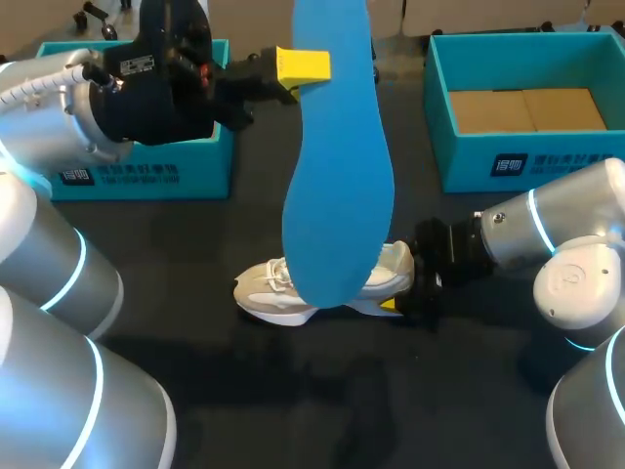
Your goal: Take the shoe out of the shoebox, open the shoe tongue, remove and reinsert the insole, then place the shoe into the shoebox
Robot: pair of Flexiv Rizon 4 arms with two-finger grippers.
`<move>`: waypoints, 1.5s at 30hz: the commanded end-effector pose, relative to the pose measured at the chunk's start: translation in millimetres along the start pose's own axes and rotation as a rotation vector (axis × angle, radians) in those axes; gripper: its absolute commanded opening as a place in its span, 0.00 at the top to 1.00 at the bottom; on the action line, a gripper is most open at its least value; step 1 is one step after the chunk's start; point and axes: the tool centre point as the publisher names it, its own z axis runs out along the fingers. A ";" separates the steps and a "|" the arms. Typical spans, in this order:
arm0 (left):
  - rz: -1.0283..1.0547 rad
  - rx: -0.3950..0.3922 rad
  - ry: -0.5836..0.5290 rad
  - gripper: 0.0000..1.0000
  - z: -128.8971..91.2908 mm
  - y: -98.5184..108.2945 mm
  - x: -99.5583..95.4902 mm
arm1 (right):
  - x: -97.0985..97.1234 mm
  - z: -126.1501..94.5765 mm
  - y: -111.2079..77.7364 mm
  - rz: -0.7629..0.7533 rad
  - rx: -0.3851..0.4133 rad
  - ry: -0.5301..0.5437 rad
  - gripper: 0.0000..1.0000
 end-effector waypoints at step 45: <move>0.000 0.008 -0.001 1.00 4.4 1.6 2.6 | 21.8 -58.7 55.7 0.164 0.339 0.001 0.00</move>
